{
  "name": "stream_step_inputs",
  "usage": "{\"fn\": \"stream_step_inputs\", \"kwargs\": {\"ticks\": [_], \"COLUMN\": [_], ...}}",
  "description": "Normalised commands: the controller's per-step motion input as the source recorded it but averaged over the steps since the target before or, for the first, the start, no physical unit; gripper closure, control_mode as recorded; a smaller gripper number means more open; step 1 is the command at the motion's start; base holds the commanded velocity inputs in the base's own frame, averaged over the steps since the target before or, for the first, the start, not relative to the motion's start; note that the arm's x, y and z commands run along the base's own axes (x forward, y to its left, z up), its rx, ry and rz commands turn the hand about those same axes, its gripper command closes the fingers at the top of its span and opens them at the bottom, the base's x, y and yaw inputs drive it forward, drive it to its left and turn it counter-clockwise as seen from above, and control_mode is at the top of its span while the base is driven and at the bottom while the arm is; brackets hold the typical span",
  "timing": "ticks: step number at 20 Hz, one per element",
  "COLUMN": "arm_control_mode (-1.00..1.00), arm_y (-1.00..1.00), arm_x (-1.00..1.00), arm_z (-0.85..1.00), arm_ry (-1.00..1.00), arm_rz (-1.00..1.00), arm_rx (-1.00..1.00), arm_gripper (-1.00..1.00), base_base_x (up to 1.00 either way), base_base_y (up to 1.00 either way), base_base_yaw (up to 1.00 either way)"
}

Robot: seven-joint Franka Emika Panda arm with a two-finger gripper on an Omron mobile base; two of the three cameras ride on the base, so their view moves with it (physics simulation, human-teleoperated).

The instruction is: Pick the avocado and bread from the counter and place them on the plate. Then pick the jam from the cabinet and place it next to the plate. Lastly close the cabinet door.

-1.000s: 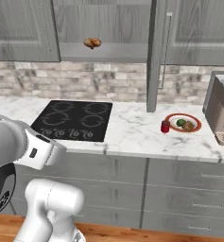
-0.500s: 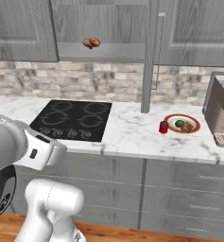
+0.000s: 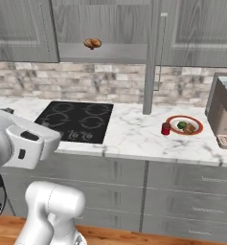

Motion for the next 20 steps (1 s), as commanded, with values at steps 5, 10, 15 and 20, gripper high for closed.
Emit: {"fn": "stream_step_inputs", "kwargs": {"ticks": [5, 10, 15, 20], "arm_control_mode": [-1.0, -1.0, -1.0, -1.0], "arm_y": [-0.14, -0.34, -0.49, -0.47], "arm_x": [-0.22, -0.39, -0.47, -0.34], "arm_z": [0.55, 0.33, 0.17, 0.09], "arm_ry": [-0.19, -0.12, -0.04, 0.0], "arm_rz": [0.01, 0.0, 0.0, 0.0], "arm_rx": [-0.03, -0.01, 0.0, 0.0], "arm_gripper": [-1.0, -1.0, -1.0, -1.0], "base_base_x": [0.0, 0.0, 0.0, 0.0], "base_base_y": [0.0, 0.0, 0.0, 0.0], "base_base_yaw": [0.0, 0.0, 0.0, 0.0]}}
